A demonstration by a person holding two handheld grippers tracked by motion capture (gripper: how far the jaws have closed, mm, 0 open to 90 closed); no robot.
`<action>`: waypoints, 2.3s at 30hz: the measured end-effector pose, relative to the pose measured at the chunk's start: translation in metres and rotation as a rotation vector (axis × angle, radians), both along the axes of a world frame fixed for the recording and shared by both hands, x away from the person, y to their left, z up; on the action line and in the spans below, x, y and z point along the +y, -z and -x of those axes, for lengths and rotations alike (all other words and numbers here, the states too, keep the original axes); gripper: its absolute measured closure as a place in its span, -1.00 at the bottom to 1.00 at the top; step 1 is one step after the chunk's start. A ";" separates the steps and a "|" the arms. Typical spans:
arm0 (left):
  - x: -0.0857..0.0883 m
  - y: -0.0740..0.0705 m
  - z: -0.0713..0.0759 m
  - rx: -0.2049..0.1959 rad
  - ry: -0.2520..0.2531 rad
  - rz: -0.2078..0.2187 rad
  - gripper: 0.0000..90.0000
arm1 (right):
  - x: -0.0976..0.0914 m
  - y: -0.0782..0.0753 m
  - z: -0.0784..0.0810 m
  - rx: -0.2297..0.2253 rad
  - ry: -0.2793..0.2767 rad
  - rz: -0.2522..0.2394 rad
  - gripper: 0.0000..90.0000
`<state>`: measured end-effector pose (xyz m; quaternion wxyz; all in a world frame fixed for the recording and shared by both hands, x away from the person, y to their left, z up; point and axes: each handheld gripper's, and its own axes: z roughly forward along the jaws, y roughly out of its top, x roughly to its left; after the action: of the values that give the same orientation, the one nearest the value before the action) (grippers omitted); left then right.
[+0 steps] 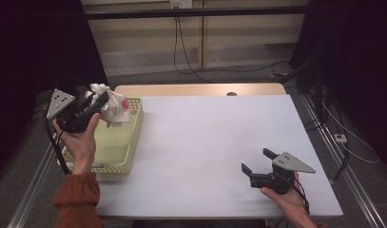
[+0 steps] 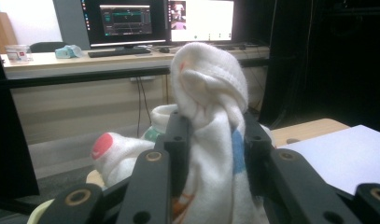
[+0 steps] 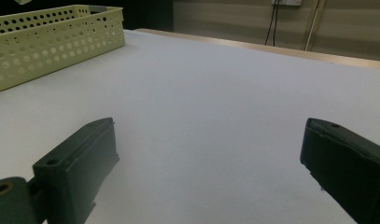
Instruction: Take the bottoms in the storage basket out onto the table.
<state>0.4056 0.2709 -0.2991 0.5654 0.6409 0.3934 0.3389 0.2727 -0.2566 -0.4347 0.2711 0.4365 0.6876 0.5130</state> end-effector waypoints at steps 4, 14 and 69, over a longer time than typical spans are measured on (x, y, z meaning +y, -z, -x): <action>-0.004 -0.002 0.001 0.003 0.015 0.010 0.58 | 0.000 0.000 0.000 0.000 0.000 0.000 -0.92; -0.011 -0.007 0.004 -0.003 0.056 0.036 0.57 | 0.000 0.000 0.000 0.000 -0.002 0.000 -0.92; -0.064 -0.025 0.007 0.038 0.205 0.006 0.57 | 0.000 0.001 -0.001 0.002 -0.002 0.003 -0.92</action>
<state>0.3982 0.2073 -0.2746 0.5913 0.6823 0.3375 0.2661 0.2739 -0.2562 -0.4353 0.2703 0.4359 0.6892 0.5118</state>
